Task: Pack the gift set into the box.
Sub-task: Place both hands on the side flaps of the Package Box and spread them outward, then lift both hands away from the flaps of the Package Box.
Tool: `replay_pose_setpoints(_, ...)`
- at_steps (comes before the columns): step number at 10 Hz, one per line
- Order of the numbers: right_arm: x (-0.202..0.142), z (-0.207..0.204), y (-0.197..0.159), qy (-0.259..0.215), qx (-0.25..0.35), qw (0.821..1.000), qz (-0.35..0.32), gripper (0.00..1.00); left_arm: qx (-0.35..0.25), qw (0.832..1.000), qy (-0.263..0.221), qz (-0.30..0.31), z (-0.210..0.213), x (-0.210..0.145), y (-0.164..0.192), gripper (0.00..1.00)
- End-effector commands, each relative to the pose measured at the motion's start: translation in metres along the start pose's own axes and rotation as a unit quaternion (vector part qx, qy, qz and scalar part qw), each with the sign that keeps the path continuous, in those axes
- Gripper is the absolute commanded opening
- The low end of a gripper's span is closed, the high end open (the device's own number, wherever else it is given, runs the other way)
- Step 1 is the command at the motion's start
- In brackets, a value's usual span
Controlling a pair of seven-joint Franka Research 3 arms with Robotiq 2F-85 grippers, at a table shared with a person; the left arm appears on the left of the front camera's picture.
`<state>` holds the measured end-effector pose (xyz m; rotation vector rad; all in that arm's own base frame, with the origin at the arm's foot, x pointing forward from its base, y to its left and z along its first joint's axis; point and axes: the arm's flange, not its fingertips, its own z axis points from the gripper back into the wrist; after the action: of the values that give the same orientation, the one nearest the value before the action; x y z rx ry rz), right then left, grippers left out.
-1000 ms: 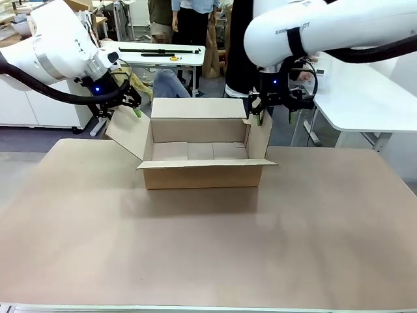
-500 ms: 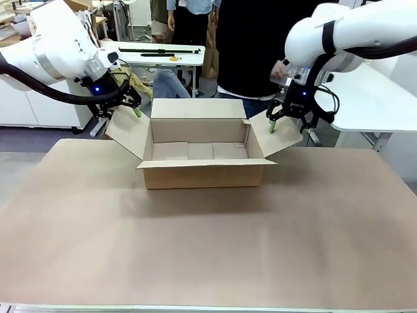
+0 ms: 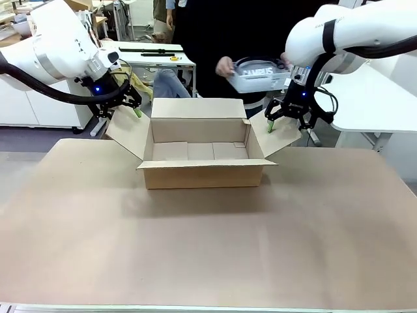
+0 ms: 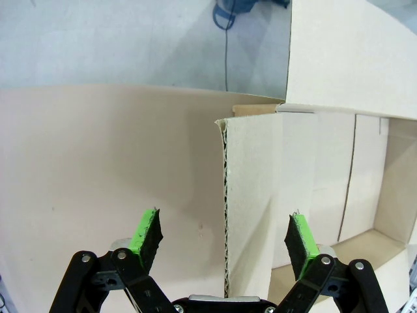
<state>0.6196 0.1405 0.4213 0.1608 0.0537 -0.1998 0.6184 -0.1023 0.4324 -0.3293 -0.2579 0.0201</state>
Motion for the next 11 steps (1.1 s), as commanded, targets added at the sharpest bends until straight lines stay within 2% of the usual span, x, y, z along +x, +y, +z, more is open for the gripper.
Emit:
replay_pose_setpoints(1, 0.0005, 0.0017, -0.0016, -0.001, -0.017, 1.0, -0.012, 1.0, 0.007, 1.0, -0.001, 0.006, 0.0005, -0.0001, 0.0005, 1.0)
replay_pose_setpoints(11, 0.0005, 0.0017, -0.0016, -0.001, -0.017, 1.0, -0.012, 1.0, 0.007, 1.0, -0.001, 0.006, 0.0005, -0.0001, 0.0005, 1.0)
